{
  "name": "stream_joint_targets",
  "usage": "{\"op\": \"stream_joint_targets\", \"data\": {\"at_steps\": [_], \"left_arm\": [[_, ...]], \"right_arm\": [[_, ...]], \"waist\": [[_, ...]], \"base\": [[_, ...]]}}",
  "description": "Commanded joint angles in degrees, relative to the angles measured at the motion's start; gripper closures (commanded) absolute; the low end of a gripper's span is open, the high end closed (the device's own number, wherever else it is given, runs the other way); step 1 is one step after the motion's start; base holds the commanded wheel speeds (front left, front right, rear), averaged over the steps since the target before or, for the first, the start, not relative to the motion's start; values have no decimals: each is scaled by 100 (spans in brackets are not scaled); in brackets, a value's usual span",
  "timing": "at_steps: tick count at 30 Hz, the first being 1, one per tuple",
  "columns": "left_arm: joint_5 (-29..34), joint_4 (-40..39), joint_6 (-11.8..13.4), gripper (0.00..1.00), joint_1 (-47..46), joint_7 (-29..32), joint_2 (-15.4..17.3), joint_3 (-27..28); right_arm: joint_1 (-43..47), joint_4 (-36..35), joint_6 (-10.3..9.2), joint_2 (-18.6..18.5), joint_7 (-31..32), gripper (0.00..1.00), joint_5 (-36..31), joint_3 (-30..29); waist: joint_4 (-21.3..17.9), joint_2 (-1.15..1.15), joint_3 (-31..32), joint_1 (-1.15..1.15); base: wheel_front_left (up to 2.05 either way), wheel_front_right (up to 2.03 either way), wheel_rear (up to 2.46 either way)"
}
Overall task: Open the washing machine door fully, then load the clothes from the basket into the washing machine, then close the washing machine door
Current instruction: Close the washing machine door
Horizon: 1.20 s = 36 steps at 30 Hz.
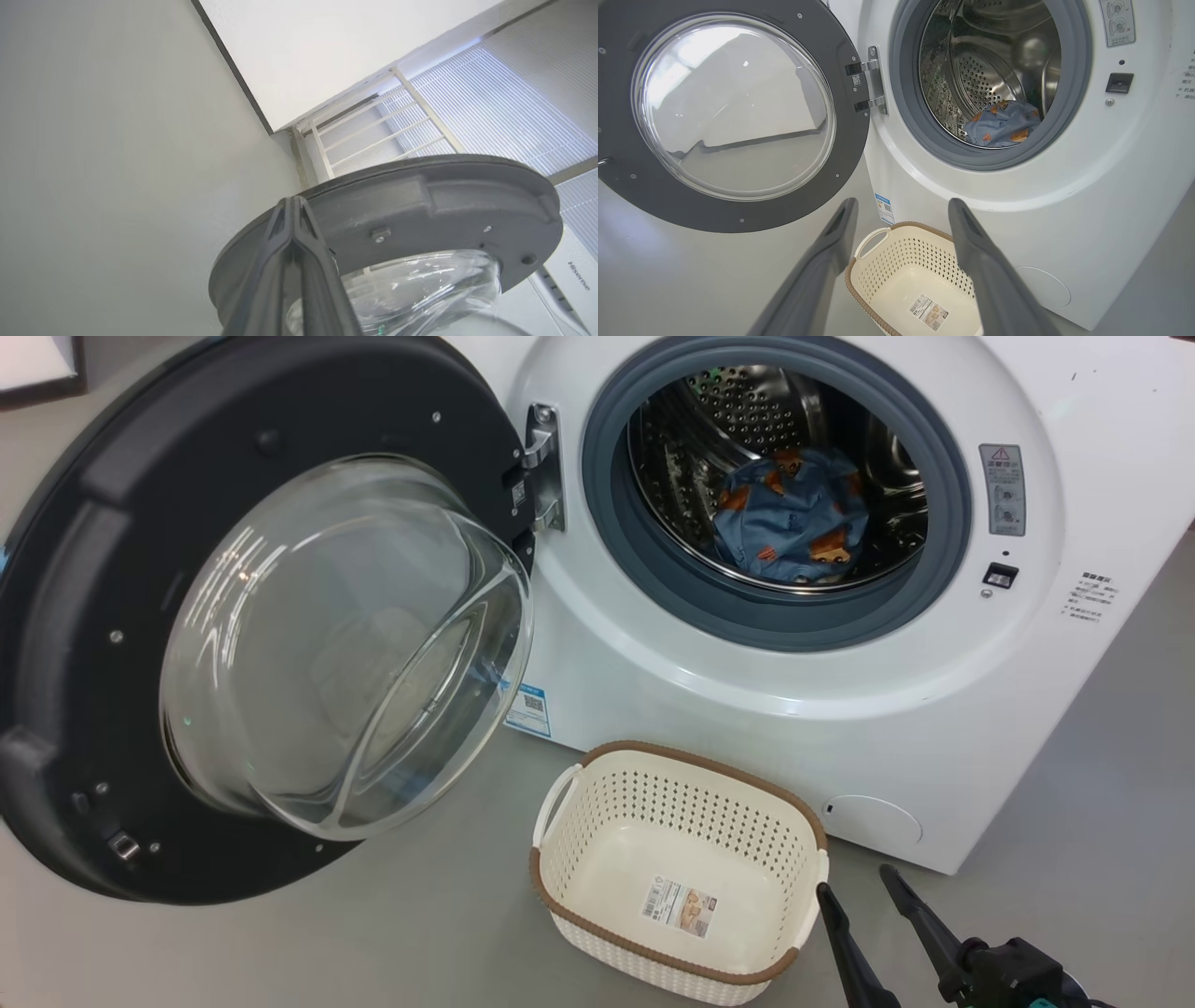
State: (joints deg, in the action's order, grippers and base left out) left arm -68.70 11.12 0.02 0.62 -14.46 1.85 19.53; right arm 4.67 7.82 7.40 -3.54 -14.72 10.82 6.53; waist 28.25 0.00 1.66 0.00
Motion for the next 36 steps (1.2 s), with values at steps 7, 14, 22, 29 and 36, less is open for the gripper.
{"op": "stream_joint_targets", "data": {"at_steps": [7, 14, 22, 29, 36], "left_arm": [[-1037, 347, -47, 100, -1174, 612, 936, 916], [-1519, 912, -153, 100, -1984, 1135, 1549, 1095], [-2161, 1863, -219, 100, -2713, 1778, 2007, 1315], [-2332, 2548, -186, 100, -2953, 2347, 2497, 1329], [-2455, 3011, -198, 100, -2877, 3020, 2668, 1221]], "right_arm": [[-187, -160, 9, -49, -28, 0, -7, 83], [-399, -181, 9, -161, -28, 0, -50, 90], [-621, -156, 9, -261, -28, 0, -87, 120], [-710, -129, 9, -312, -28, 0, -76, 112], [-663, -137, 9, -327, -28, 0, -89, 67]], "waist": [[-2, 0, -235, 0], [-209, 0, -764, 0], [-365, 0, -1249, 0], [-474, 0, -1292, 0], [-466, 0, -1237, 0]], "base": [[0, 0, 0], [0, 0, 0], [0, 0, 0], [0, 0, 0], [0, 0, 0]]}}
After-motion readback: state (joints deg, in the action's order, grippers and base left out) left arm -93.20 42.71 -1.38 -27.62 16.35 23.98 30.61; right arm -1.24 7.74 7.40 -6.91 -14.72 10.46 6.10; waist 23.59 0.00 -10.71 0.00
